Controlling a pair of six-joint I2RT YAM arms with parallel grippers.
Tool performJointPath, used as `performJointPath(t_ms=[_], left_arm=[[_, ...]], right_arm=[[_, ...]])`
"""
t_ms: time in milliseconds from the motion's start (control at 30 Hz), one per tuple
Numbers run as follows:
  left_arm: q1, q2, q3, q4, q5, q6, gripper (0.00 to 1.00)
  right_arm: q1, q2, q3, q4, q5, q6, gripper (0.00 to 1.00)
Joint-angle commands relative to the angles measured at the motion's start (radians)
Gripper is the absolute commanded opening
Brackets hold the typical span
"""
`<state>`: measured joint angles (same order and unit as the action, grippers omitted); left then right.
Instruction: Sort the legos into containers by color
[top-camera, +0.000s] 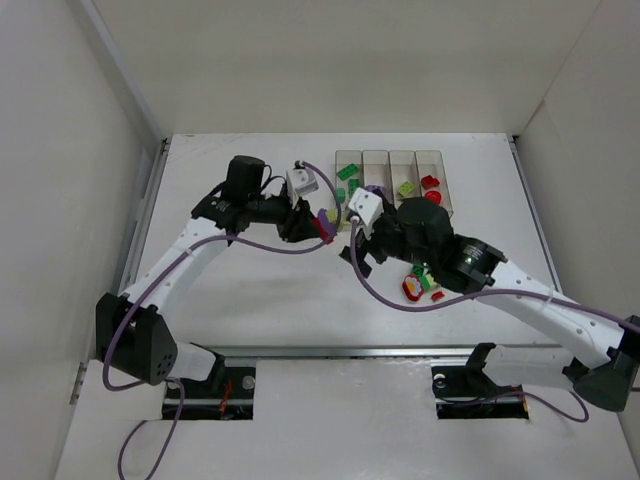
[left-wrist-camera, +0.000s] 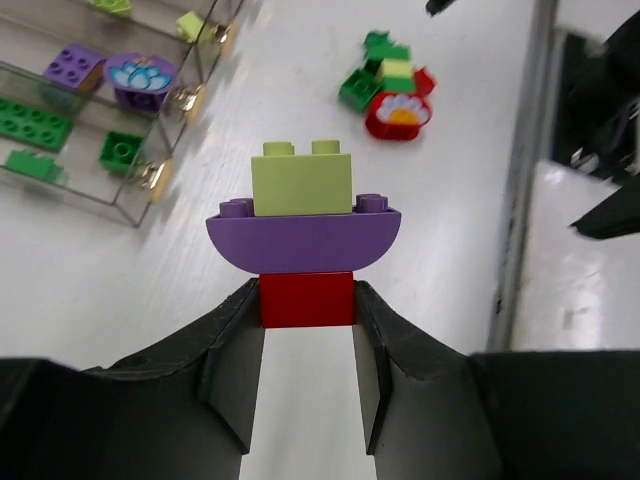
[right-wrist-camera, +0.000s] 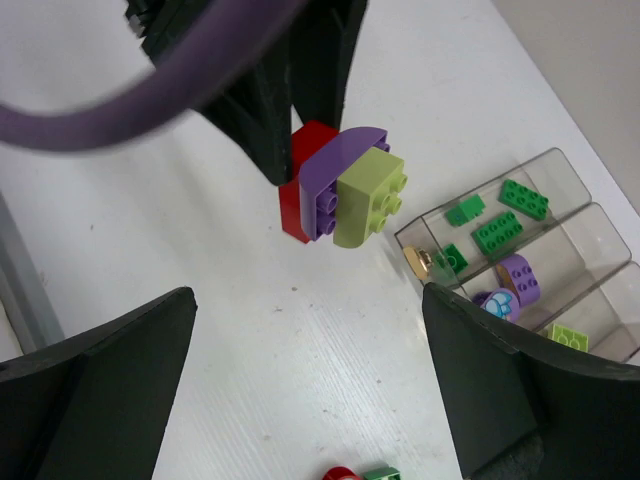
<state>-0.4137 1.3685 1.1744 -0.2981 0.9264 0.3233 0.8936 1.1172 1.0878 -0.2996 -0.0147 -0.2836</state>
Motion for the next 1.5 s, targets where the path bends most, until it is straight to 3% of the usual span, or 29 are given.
performJointPath(t_ms=[0,133,267,333,500,633,967,1033,1067,1133,1367,1467], left_arm=[[0.004,-0.074,0.036,-0.146,-0.072,0.402,0.00],[0.004,-0.115,0.036,-0.226,-0.068,0.683,0.00],[0.004,-0.115,0.045,-0.306,-0.008,0.781,0.00],[0.004,-0.126,0.045,-0.370,0.018,0.900,0.00],[-0.005,-0.163,0.016,-0.458,0.052,0.980,0.00],[-0.027,-0.177,0.016,-0.458,0.072,0.964,0.00],[-0.036,-0.186,0.031,-0.388,0.084,0.847,0.00],[-0.036,-0.186,0.031,-0.388,0.084,0.838,0.00],[-0.036,-0.186,0.022,-0.388,0.084,0.838,0.00],[-0.036,-0.186,0.022,-0.388,0.084,0.838,0.00],[-0.036,-0.195,0.022,-0.306,0.084,0.731,0.00],[-0.036,-0.195,0.022,-0.274,0.084,0.679,0.00]], right_arm=[[-0.002,0.055,0.099,-0.199,-0.111,-0.124,1.00],[-0.002,0.110,0.155,-0.271,-0.200,-0.204,1.00],[-0.002,0.122,0.158,-0.224,-0.274,-0.250,1.00],[-0.012,0.109,0.126,-0.161,-0.274,-0.250,1.00],[-0.103,0.075,0.104,-0.079,-0.416,-0.250,0.97],[-0.116,0.104,0.113,-0.041,-0.485,-0.241,0.88],[-0.116,0.173,0.129,0.011,-0.551,-0.187,0.79],[-0.116,0.173,0.118,0.045,-0.551,-0.160,0.73],[-0.116,0.173,0.109,0.045,-0.541,-0.160,0.63],[-0.116,0.173,0.121,0.057,-0.541,-0.144,0.53],[-0.107,0.194,0.130,0.057,-0.550,-0.135,0.50],[-0.107,0.216,0.141,0.057,-0.561,-0.124,0.33]])
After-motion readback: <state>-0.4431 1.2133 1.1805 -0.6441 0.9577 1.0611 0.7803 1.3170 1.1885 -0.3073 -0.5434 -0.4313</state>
